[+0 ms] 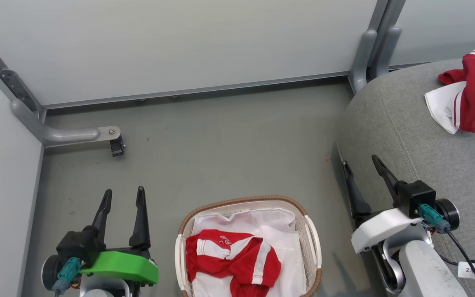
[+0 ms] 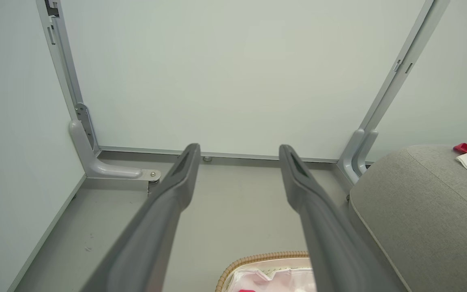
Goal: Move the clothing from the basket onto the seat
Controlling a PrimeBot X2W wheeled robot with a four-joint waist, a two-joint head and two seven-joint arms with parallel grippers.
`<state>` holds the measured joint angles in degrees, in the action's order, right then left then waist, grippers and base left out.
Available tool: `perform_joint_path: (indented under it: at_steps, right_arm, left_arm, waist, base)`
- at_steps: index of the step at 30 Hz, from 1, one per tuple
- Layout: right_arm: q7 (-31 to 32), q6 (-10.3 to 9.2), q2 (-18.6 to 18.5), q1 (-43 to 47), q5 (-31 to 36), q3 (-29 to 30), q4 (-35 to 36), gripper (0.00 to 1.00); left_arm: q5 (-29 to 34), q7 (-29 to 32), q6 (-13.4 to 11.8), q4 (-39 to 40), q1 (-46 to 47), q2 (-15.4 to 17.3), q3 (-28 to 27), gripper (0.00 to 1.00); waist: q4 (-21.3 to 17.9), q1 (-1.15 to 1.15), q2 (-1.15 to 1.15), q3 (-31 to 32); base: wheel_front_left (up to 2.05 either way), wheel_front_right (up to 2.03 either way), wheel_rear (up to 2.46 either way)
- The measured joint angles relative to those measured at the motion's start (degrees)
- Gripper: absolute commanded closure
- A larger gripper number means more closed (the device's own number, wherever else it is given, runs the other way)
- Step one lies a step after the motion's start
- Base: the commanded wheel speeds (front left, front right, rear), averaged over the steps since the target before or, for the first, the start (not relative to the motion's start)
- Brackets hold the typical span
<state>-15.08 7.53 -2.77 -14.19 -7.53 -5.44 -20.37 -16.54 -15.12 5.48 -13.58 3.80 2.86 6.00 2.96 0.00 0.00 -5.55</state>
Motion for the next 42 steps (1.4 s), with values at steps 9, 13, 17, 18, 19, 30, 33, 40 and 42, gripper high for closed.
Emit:
perform_joint_path:
  at_steps: [9, 13, 17, 18, 19, 30, 33, 40, 42]
  right_arm:
    - [0.0, 0.0, 0.0, 0.3, 0.0, 0.2, -0.2, 0.0]
    - [0.0, 0.0, 0.0, 0.4, 0.0, 0.3, -0.2, 0.0]
    - [0.0, 0.0, 0.0, 0.4, 0.0, 0.6, 0.6, 0.0]
    - [0.0, 0.0, 0.0, 0.4, 0.0, 0.7, 0.8, 0.0]
    - [0.0, 0.0, 0.0, 0.4, 0.0, 0.8, 1.0, 0.0]
    - [0.0, 0.0, 0.0, -2.4, 0.4, 2.8, 4.5, 0.0]
    - [0.0, 0.0, 0.0, -4.0, 0.1, 3.1, 5.7, 0.0]
    - [0.0, 0.0, 0.0, -9.9, 0.0, 4.6, 11.8, 0.0]
    - [0.0, 0.0, 0.0, -11.1, -0.1, 4.7, 13.3, 0.0]
  left_arm:
    - [0.0, 0.0, 0.1, -0.3, -0.5, 0.0, 0.2, 0.0]
    - [0.0, 0.0, 0.1, -0.2, -0.6, 0.0, 0.3, 0.0]
    - [0.3, 0.0, 0.2, -0.4, -0.6, 0.0, 0.7, 0.0]
    - [0.6, 0.0, 0.4, -0.5, -0.6, 0.0, 1.0, 0.0]
    - [1.0, 0.0, 0.5, -0.7, -0.5, 0.0, 1.4, 0.0]
    - [7.0, 0.0, 1.8, -8.2, 9.8, 1.1, 8.7, 0.0]
    - [7.4, 0.0, 1.8, -11.5, 14.4, 1.5, 11.9, 0.0]
    - [6.2, 0.0, 1.9, -27.4, 28.2, 1.2, 27.6, 0.0]
    - [6.0, 0.0, 1.9, -31.5, 30.4, 1.1, 31.5, 0.0]
  waist:
    - [0.0, 0.0, 0.0, 0.3]
    - [-0.1, 0.0, 0.0, 0.2]
    - [-0.1, 0.0, 0.0, -0.2]
    - [-0.1, 0.0, 0.0, -0.4]
    - [-0.2, 0.0, 0.0, -0.6]
    - [-0.8, 0.0, 0.0, -5.5]
    - [-1.2, 0.0, 0.0, -7.7]
    - [-3.3, 0.0, 0.0, -17.8]
    - [-4.0, 0.0, 0.0, -20.1]
  base:
    - [0.0, 0.0, 0.0]
    - [0.0, 0.0, 0.0]
    - [0.0, 0.0, 0.0]
    - [0.0, 0.0, 0.0]
    - [0.0, 0.0, 0.0]
    - [0.0, 0.0, 0.0]
    - [0.0, 0.0, 0.0]
    - [0.0, 0.0, 0.0]
    - [0.0, 0.0, 0.0]
